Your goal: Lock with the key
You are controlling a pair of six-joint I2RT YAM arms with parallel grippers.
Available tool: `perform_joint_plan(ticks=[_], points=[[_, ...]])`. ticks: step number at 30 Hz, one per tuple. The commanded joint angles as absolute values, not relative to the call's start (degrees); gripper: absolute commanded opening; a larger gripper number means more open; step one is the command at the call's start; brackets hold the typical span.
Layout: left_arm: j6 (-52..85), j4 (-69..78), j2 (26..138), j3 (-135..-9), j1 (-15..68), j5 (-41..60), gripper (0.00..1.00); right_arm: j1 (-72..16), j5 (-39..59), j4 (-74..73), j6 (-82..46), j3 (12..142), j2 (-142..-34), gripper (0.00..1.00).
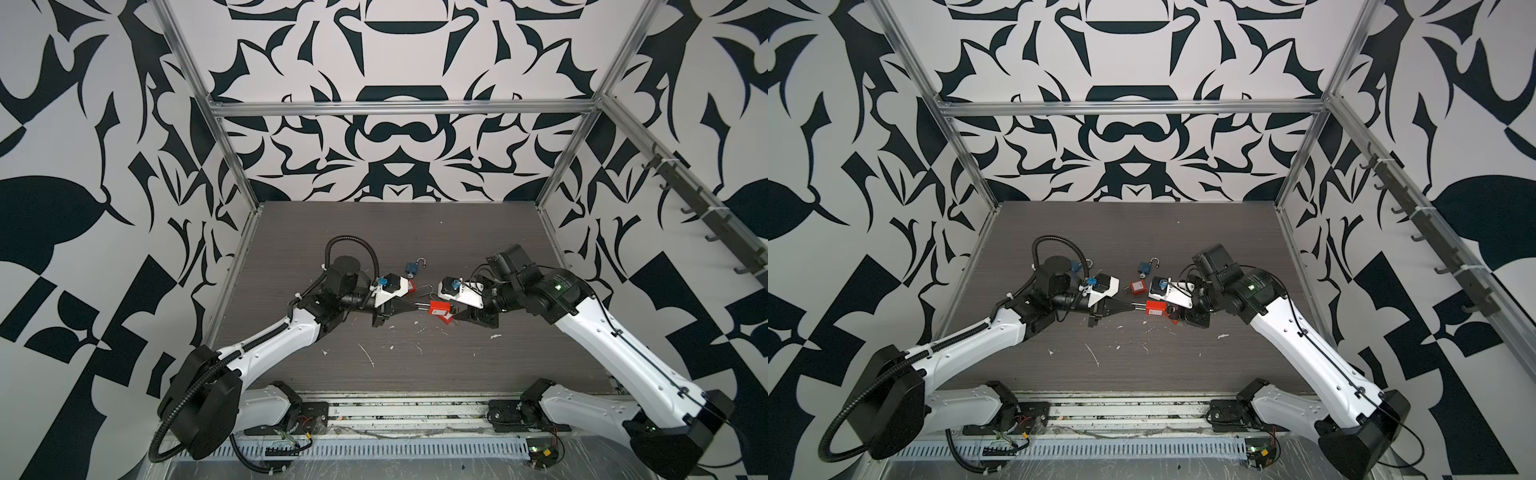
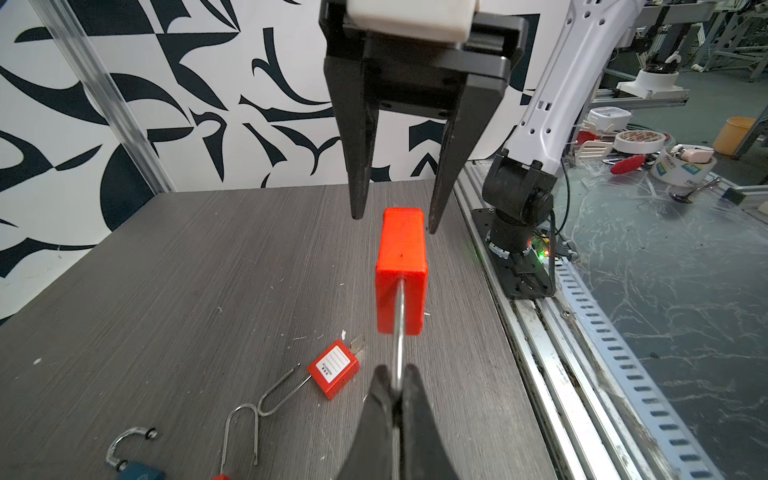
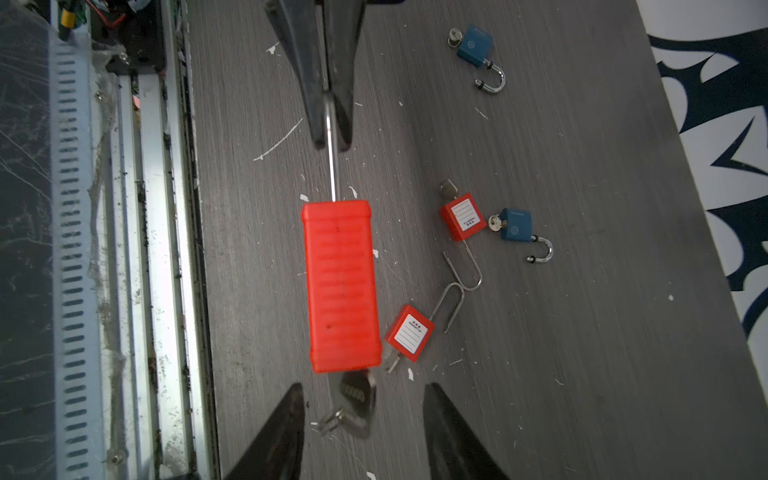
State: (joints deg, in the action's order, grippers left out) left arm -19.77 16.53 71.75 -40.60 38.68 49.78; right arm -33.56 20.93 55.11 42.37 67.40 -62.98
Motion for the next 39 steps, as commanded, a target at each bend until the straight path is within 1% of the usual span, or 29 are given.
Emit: perform_joint_plan(ticks=[1, 6, 8, 12, 15, 16, 19, 24, 30, 32, 35, 39], points=[[-20.2, 16.5, 70.5, -42.0, 39.0, 49.8, 0.00, -34.3, 20.7, 51.4, 41.5, 67.7, -62.1, 0.42], [-20.0, 16.6, 70.5, -42.2, 39.1, 49.7, 0.00, -35.6, 17.3, 48.1, 42.5, 65.3, -61.8, 0.28], [-19.6, 17.2, 70.6, -42.1, 39.1, 49.6, 0.00, -36.2, 15.8, 46.3, 42.8, 64.0, -61.0, 0.22], [-18.7, 18.6, 70.8, -42.0, 39.1, 49.6, 0.00, -36.4, 17.0, 45.3, 42.8, 62.1, -59.5, 0.22], [-18.7, 18.5, 70.8, -41.9, 39.1, 49.4, 0.00, -36.5, 17.7, 47.7, 40.8, 63.5, -59.1, 0.38], [-18.7, 18.5, 70.8, -41.7, 39.1, 49.4, 0.00, -36.5, 17.7, 48.9, 40.2, 64.2, -59.1, 0.42], [-19.0, 18.5, 70.7, -41.4, 39.1, 49.4, 0.00, -36.4, 17.4, 51.7, 39.3, 65.7, -59.6, 0.44], [-19.1, 18.5, 70.9, -41.7, 39.1, 50.2, 0.00, -36.5, 15.3, 50.2, 39.0, 65.2, -61.0, 0.41], [-17.6, 19.7, 70.9, -41.6, 39.1, 50.2, 0.00, -36.8, 12.3, 43.7, 39.3, 61.6, -60.2, 0.31], [-16.8, 20.3, 71.0, -41.7, 39.1, 50.2, 0.00, -37.0, 12.6, 42.1, 40.1, 60.3, -59.3, 0.28], [-15.5, 21.1, 71.3, -41.7, 39.2, 50.4, 0.00, -37.3, 13.7, 39.2, 41.8, 57.5, -56.5, 0.27], [-14.5, 20.9, 72.1, -42.1, 39.1, 50.5, 0.00, -37.3, 12.5, 36.1, 43.6, 54.7, -51.9, 0.23]])
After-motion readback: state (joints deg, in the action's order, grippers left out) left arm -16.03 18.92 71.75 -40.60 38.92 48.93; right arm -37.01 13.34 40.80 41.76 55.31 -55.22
